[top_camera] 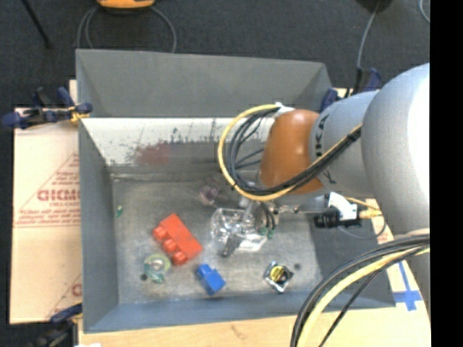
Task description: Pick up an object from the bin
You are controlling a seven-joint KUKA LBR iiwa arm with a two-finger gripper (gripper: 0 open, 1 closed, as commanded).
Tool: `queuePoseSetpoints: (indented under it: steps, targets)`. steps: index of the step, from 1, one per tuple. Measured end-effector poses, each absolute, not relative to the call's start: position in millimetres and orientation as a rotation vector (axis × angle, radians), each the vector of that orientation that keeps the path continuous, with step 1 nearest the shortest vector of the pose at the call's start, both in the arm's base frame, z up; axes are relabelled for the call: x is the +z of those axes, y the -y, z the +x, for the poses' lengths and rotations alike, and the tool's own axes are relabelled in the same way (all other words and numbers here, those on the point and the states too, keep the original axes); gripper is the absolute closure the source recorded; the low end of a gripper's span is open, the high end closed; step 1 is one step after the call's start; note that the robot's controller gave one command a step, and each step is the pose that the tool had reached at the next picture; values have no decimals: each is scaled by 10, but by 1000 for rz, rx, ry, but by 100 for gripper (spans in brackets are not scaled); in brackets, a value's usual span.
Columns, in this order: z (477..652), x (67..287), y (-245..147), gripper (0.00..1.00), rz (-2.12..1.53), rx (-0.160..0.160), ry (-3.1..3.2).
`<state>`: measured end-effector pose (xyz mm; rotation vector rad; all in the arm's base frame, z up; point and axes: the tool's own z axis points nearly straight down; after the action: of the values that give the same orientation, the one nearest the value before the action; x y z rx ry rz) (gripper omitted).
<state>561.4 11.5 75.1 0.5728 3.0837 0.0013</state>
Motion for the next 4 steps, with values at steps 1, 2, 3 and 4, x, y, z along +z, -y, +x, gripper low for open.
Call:
queuePoseSetpoints:
  steps: [1,2,3,4]
  targets:
    - [5641,781,-107,100,569,1,-3077]
    - [5663,804,-96,100,563,0,-3078]
    - [5667,971,-91,100,559,-1,-3087]
    - [5676,1289,-88,100,552,2,-3088]
